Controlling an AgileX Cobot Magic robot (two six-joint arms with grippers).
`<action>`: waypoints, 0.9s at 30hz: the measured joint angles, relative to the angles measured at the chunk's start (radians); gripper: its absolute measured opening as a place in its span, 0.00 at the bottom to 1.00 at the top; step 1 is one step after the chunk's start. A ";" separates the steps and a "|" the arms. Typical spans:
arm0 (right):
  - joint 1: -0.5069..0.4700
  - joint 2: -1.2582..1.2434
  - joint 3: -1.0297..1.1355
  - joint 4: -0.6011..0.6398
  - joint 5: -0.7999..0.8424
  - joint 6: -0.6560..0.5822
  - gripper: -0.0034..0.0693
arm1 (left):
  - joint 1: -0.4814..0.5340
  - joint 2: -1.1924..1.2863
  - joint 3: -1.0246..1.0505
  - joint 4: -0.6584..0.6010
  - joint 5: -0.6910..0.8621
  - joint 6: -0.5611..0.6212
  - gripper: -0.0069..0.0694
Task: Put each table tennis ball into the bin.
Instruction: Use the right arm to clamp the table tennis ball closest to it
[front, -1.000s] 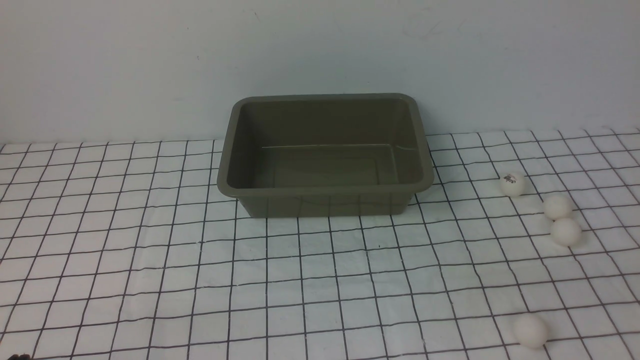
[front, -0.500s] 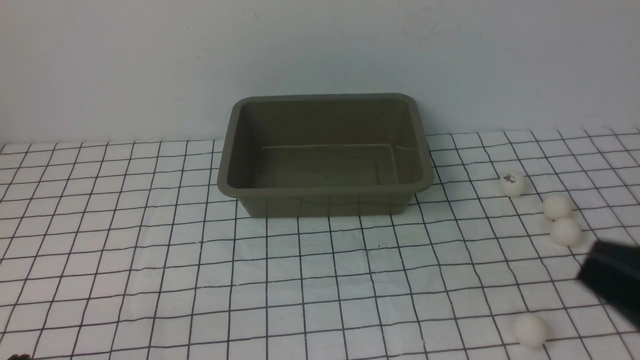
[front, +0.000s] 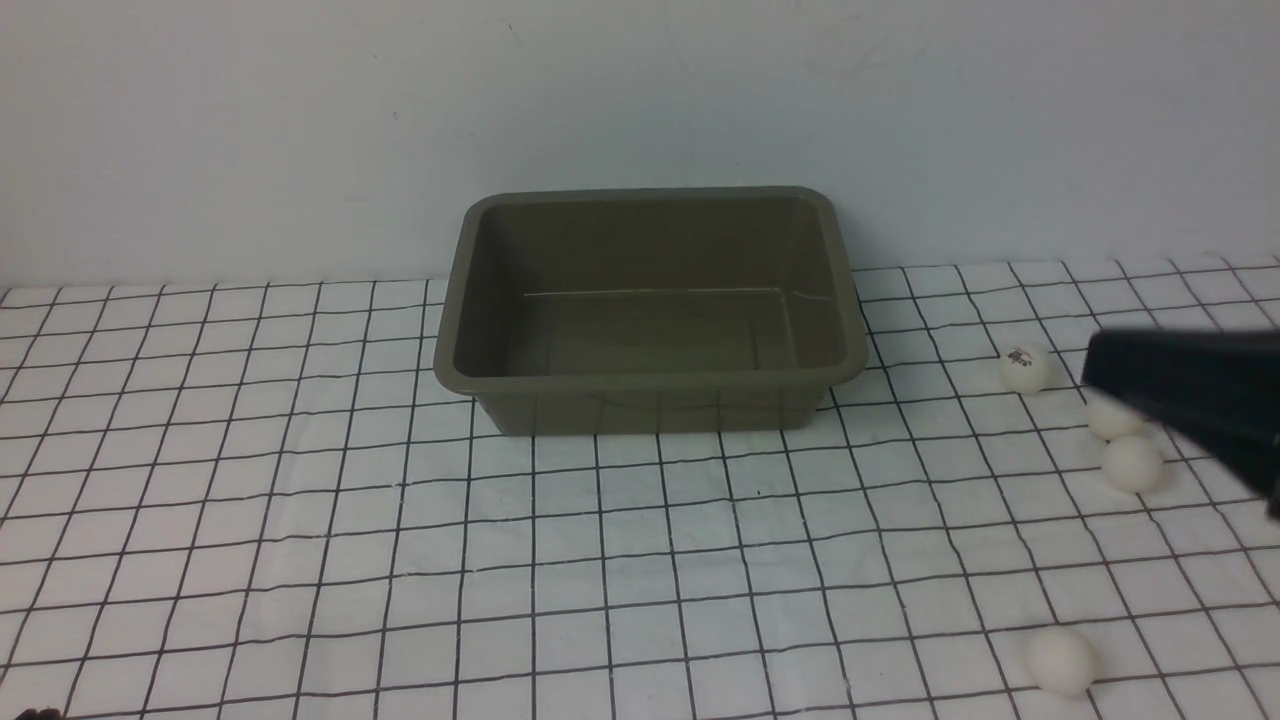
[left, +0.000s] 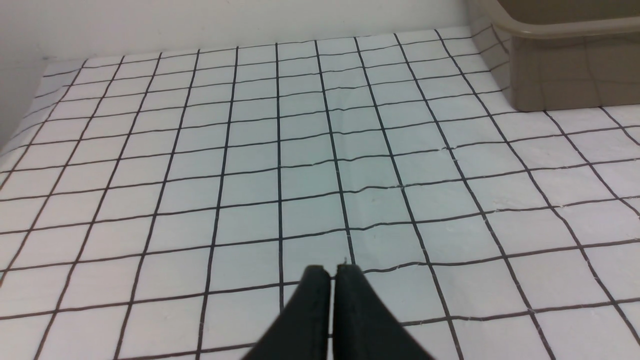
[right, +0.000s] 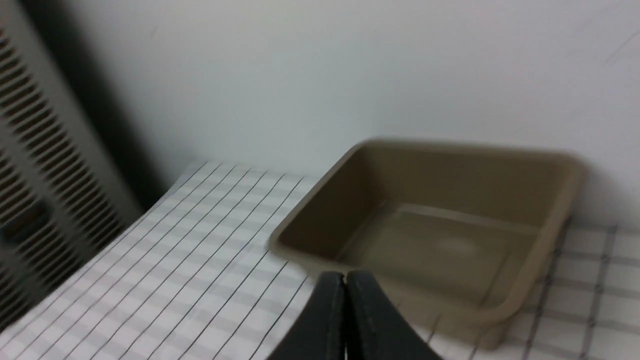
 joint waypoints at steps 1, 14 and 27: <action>0.000 0.000 -0.027 0.000 0.079 0.017 0.03 | 0.000 0.000 0.000 0.000 0.000 0.000 0.08; -0.001 0.000 -0.121 0.256 0.958 -0.570 0.03 | 0.000 0.000 0.000 0.000 0.000 0.000 0.08; -0.002 0.002 -0.116 1.371 1.390 -1.809 0.03 | 0.000 0.000 0.000 0.000 0.000 0.000 0.08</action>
